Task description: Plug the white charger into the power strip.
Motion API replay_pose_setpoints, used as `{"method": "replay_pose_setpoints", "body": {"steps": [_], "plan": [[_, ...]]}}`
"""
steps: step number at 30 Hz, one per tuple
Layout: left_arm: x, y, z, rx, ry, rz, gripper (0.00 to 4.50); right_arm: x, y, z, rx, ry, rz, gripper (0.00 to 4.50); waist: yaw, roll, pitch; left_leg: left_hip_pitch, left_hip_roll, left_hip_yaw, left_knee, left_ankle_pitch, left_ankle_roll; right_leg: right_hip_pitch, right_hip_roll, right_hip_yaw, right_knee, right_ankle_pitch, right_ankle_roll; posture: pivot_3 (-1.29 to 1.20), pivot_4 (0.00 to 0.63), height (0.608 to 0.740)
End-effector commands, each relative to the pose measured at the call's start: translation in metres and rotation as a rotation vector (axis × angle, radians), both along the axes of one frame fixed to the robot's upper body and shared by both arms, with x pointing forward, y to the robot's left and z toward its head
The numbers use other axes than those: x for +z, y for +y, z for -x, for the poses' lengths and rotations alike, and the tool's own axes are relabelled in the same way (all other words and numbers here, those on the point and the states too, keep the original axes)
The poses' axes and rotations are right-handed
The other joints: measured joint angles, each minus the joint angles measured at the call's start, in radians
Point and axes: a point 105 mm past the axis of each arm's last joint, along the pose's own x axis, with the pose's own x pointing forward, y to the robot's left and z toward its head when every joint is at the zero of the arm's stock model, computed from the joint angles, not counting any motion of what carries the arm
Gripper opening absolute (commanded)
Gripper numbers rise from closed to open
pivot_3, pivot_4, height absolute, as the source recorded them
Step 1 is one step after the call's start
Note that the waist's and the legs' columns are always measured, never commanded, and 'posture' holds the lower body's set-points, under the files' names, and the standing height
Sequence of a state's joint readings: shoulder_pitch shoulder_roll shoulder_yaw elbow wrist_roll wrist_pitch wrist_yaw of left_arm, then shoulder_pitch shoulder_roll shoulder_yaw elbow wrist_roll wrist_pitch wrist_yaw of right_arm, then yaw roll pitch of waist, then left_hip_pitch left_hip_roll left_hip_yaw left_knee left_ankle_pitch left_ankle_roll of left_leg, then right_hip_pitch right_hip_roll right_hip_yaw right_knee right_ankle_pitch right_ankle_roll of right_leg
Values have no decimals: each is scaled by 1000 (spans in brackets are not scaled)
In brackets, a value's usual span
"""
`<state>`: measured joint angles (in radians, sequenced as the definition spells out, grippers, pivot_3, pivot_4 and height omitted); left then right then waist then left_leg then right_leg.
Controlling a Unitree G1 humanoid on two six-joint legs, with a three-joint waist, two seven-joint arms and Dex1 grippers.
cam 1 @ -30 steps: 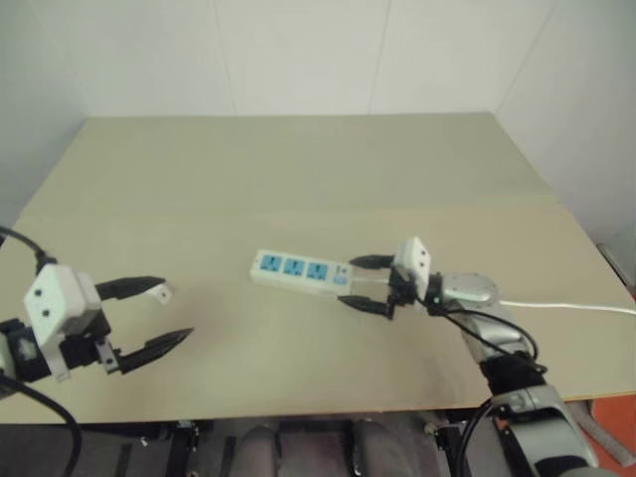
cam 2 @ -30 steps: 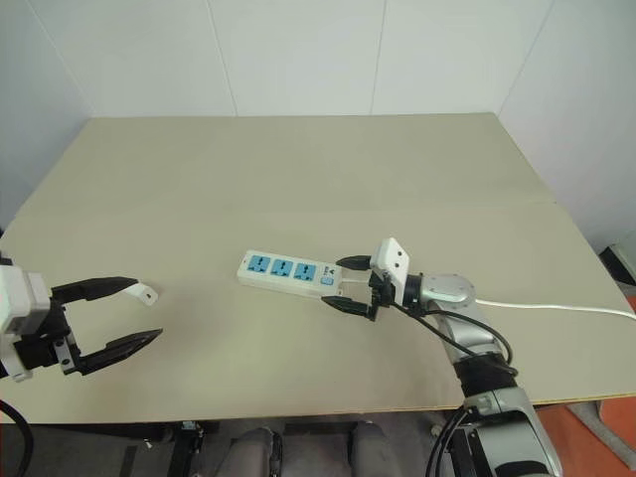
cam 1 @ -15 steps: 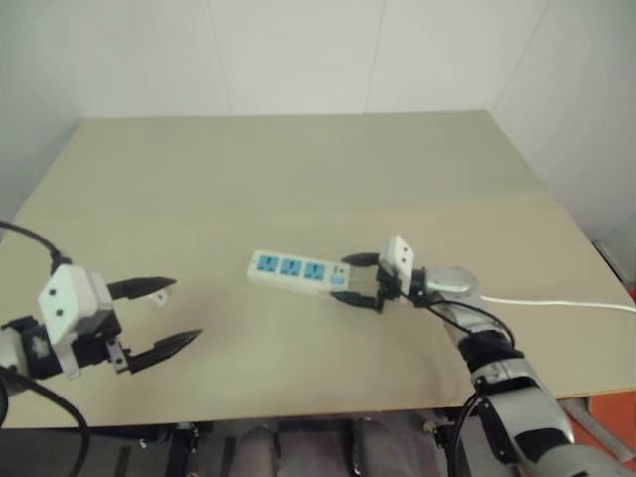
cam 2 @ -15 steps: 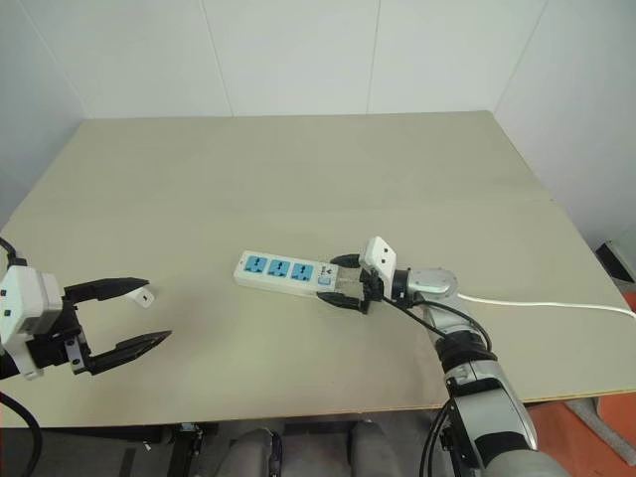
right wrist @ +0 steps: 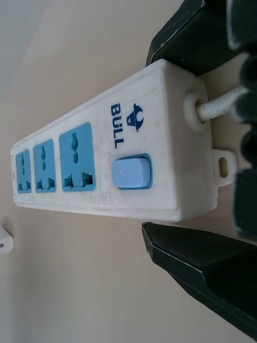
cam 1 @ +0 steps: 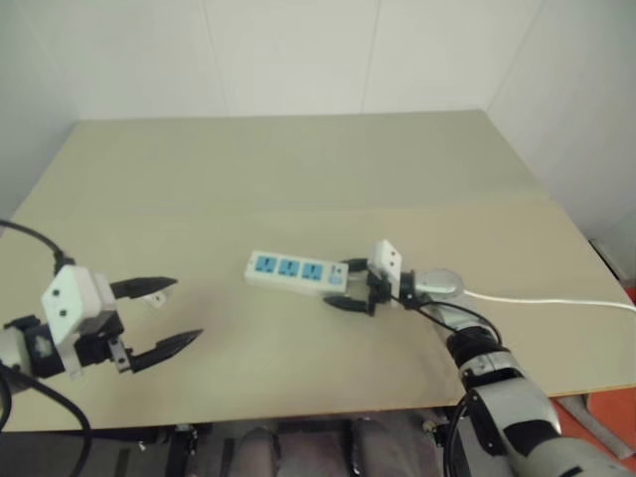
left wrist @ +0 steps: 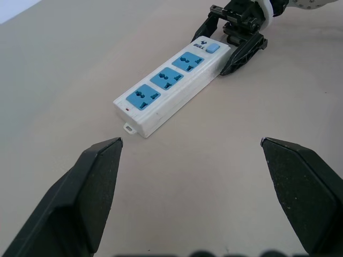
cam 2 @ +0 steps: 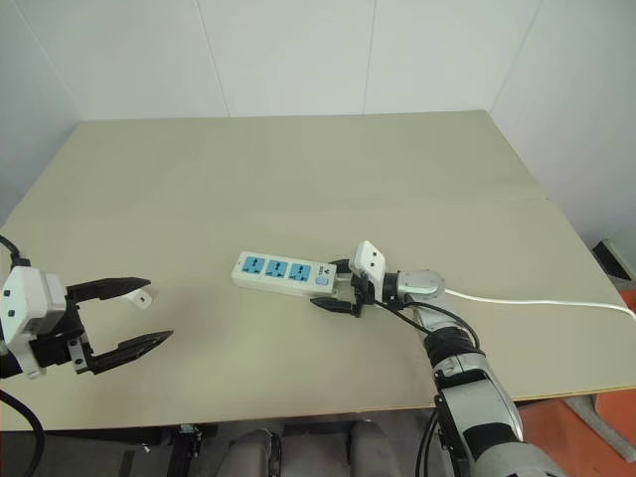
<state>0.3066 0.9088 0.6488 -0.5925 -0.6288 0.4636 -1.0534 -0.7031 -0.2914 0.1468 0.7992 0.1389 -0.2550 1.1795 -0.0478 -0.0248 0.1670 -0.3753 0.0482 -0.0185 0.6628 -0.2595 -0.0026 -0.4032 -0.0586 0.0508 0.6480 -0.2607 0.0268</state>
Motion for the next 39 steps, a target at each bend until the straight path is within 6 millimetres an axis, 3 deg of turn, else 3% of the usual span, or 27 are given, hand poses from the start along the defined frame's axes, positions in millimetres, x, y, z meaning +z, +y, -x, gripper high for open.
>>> {"method": "replay_pose_setpoints", "body": {"steps": [1, 15, 19, 24, 30, 39], "plan": [[5, -1, 0, -9, -33, -8, 4500, -2, 4, -2, -9, 3, -21, 4492, -2, 0, 0, 1, 0, 0, 0, 0, 0, 1, 0, 0, 0, 0, 0, 0, 150, 740], [4, -1, 0, -11, -28, -12, 4500, -9, 16, 4, 30, 35, -35, 4492, -23, 0, 0, 4, 0, 2, -2, 0, 0, 1, 1, 4, 1, 0, 0, 0, 150, 740], [4, -1, 1, -10, -27, -12, 4500, -9, 16, 7, 51, 37, -34, 3418, -23, 0, 0, 5, 0, 2, -2, 0, 0, 1, 1, 4, 1, 0, 0, 0, 150, 740], [3, -2, 1, -23, -22, -12, 4500, -4, 15, 11, 87, 14, -41, 3411, -23, 0, 0, 4, 0, 3, -3, 0, 0, 1, 1, 4, 1, 0, 0, 0, 150, 740], [4, 6, -1, -52, -8, -55, 4500, 9, 11, 32, 202, -24, -40, 3411, -20, 0, 0, 4, 0, 3, -3, 0, -1, 0, 1, 5, 1, 0, 0, 0, 150, 740], [15, 40, -18, -116, 22, -241, 4500, 4, 8, 69, 300, -6, -4, 3411, -16, 1, 1, 4, 0, 4, -3, 0, -1, -1, 1, 5, 0, 0, 0, 0, 150, 740]]}}
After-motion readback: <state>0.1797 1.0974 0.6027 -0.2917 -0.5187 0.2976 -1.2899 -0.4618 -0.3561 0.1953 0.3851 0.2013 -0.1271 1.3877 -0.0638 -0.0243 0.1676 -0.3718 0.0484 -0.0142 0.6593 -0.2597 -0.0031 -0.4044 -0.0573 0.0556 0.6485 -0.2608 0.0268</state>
